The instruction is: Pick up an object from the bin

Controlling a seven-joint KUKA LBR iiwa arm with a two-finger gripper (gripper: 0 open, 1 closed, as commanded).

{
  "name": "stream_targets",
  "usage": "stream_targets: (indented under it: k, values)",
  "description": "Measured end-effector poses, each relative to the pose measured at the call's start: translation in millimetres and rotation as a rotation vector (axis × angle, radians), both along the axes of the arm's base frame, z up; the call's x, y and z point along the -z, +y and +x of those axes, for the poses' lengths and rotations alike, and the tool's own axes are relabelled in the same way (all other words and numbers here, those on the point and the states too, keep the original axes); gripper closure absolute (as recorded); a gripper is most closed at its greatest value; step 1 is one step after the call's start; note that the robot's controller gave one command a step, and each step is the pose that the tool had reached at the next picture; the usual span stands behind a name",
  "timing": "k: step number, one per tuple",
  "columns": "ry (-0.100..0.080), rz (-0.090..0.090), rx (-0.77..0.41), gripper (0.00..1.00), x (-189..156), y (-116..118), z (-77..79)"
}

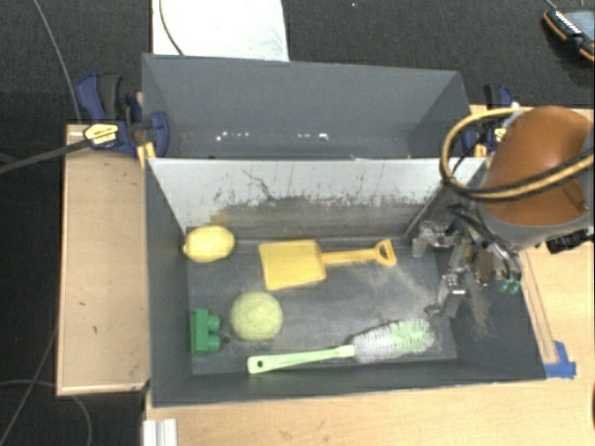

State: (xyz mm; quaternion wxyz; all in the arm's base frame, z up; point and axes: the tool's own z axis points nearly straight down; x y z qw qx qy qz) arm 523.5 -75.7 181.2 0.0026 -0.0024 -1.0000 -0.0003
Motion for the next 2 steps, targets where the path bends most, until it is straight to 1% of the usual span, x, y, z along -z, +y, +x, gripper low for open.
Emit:
stream_targets:
  k: [1,2]
  values:
    - [-0.008,-0.001,-0.005,0.0,-4.2,0.4,1.8]
    - [-0.011,-0.001,-0.305,0.0,96.7,46.6,-39.8]
